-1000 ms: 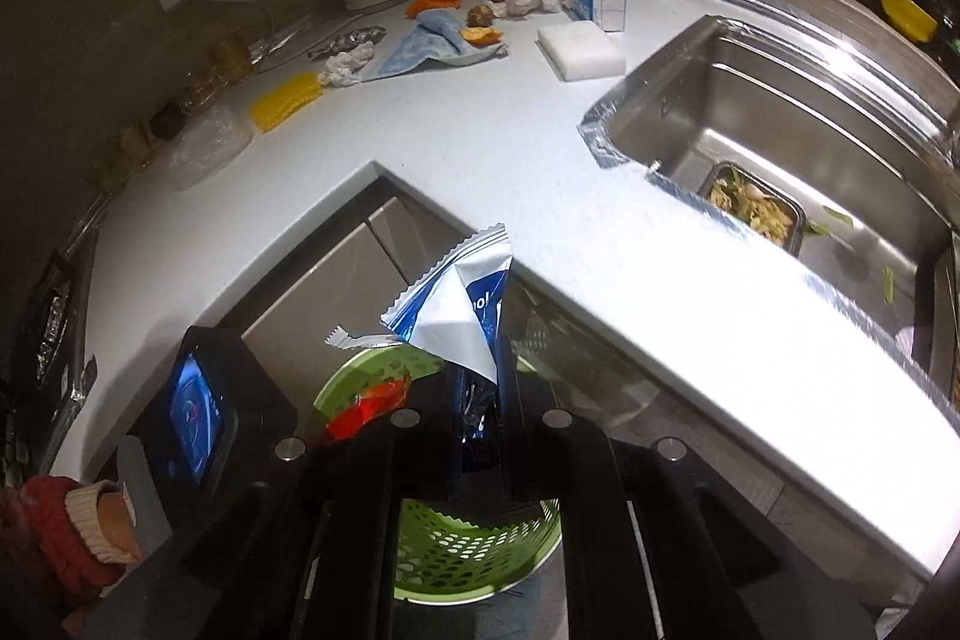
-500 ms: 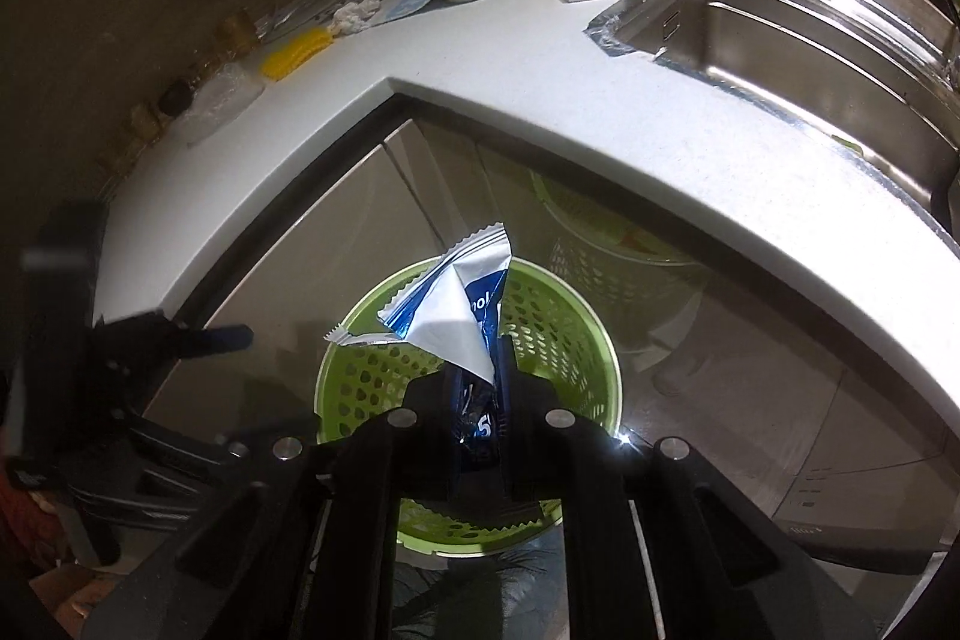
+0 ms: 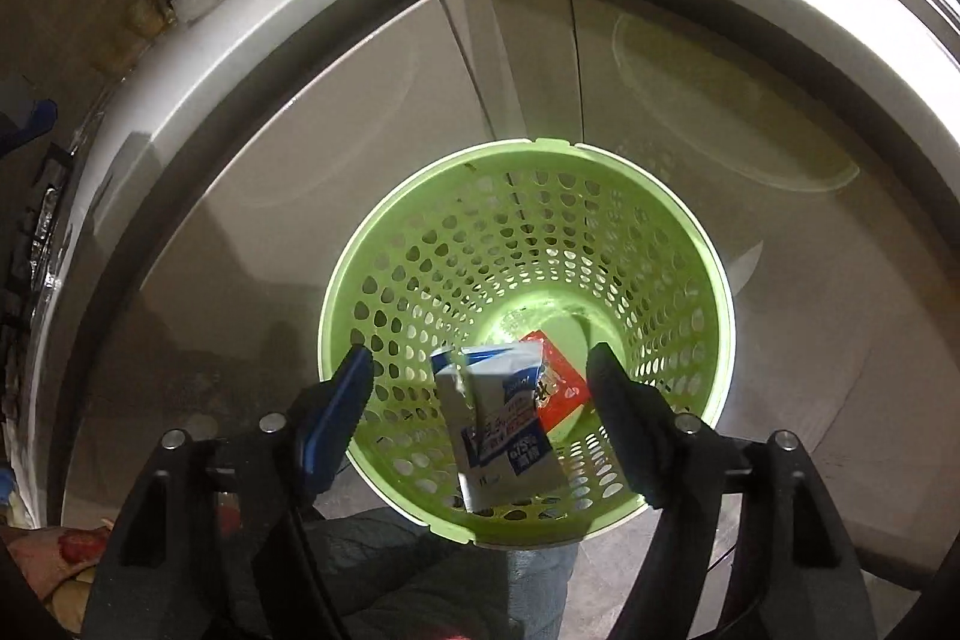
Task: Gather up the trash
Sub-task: 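Carry both items over the green basket and open both tools to drop them, then grasp the clear plastic bag with the left tool while the right tool grasps the yellow foam mesh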
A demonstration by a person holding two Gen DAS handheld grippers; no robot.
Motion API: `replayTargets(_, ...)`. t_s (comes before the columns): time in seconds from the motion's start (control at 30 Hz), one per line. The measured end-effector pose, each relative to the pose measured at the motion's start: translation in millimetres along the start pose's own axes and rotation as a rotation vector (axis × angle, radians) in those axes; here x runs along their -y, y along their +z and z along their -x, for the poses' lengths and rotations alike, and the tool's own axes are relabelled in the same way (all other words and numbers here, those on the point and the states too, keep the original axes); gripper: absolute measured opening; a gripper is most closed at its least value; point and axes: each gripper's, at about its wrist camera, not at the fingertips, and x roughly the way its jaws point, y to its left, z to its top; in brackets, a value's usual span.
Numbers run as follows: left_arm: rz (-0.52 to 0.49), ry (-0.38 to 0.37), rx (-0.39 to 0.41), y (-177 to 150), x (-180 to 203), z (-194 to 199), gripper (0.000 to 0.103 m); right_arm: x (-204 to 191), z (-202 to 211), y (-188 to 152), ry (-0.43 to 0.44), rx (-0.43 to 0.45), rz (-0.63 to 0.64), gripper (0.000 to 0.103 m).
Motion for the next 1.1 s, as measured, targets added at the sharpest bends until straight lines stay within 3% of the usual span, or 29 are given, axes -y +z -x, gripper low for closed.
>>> replayTargets(0.33,0.101,0.044,0.081,41.0,-9.3,12.4,0.095,-1.5,72.5,79.7,-0.018,0.138,0.079,0.095)
replayTargets(0.53,0.18,0.149,0.157,74.2,-21.1,15.7,0.095,-10.5,100.5,143.4,0.025,0.206,0.195,0.099)
replayTargets(0.8,0.285,0.291,0.157,108.2,-66.0,-10.4,0.095,-21.5,93.7,206.4,0.093,0.206,0.266,0.1)
replayTargets(0.97,0.322,0.305,0.125,126.4,-102.9,-46.6,0.095,-30.3,79.5,233.0,0.125,0.2,0.232,0.1)
replayTargets(1.1,0.318,0.292,0.097,139.8,-125.8,-76.7,0.095,-44.8,65.5,252.0,0.096,0.201,0.215,0.1)
